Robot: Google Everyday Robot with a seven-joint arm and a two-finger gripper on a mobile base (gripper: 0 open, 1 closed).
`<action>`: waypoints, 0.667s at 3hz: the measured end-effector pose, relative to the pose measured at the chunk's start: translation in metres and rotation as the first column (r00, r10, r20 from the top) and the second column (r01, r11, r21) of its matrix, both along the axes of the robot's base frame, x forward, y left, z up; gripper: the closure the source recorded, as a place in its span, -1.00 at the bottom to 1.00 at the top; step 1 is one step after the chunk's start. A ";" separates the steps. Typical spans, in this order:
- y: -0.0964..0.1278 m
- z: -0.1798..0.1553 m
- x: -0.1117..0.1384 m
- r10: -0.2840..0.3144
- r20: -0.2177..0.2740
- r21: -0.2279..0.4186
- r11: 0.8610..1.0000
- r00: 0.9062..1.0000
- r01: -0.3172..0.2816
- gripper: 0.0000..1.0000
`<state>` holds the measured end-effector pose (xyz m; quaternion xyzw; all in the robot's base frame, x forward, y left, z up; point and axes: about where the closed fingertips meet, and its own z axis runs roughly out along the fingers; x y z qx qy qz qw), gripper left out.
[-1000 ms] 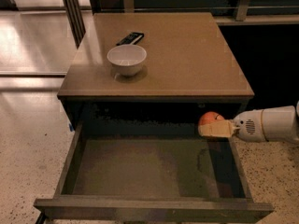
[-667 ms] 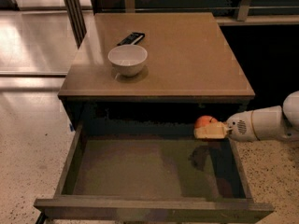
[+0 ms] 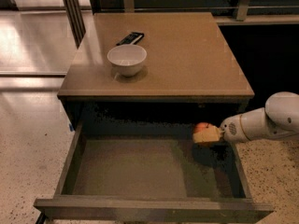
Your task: Place apple into top drawer
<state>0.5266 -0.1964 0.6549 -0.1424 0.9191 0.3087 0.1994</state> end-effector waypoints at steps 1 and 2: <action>-0.003 -0.014 0.003 0.000 -0.028 -0.010 1.000 1.000 -0.001 1.00; -0.003 -0.014 0.003 0.000 -0.029 -0.010 1.000 1.000 -0.001 0.64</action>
Offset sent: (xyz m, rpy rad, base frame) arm 0.0029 -0.0029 -0.0126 -0.0091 0.0252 0.0004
